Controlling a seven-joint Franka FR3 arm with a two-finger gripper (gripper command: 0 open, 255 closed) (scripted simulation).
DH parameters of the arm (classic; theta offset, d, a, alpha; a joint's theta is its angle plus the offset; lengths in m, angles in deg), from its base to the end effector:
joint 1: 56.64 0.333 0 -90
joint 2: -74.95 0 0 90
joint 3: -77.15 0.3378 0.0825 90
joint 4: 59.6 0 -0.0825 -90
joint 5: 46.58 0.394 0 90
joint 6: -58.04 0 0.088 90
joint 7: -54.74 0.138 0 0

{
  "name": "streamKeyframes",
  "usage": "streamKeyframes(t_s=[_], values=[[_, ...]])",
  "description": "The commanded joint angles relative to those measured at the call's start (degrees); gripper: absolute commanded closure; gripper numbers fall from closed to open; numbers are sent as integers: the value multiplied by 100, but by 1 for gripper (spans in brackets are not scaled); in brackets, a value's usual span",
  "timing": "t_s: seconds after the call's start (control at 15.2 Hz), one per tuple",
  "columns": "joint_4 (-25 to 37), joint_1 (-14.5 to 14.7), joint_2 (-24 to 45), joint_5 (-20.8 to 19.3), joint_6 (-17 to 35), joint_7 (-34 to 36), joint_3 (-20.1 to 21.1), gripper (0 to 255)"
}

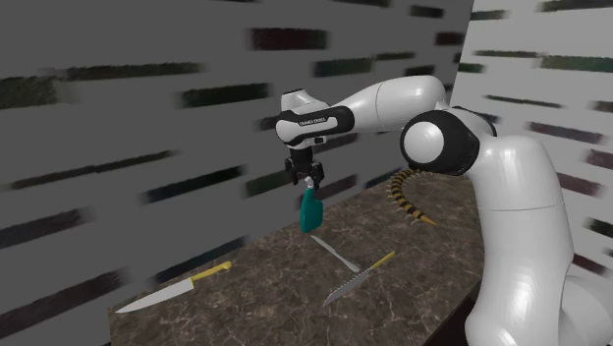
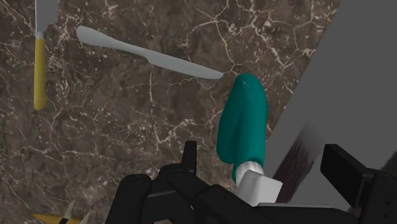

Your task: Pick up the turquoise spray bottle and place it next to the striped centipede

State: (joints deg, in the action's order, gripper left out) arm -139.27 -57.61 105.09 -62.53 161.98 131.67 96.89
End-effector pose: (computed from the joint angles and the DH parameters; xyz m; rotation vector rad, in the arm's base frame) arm 0.6963 0.1589 0.3978 2.6720 -1.4171 0.0352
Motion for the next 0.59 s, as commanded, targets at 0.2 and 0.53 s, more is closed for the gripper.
streamKeyframes(t_s=[0.2,0.53], values=[[-6,-1,-2,0,5,1,0,0],[-6,-1,-2,0,5,0,0,255]])
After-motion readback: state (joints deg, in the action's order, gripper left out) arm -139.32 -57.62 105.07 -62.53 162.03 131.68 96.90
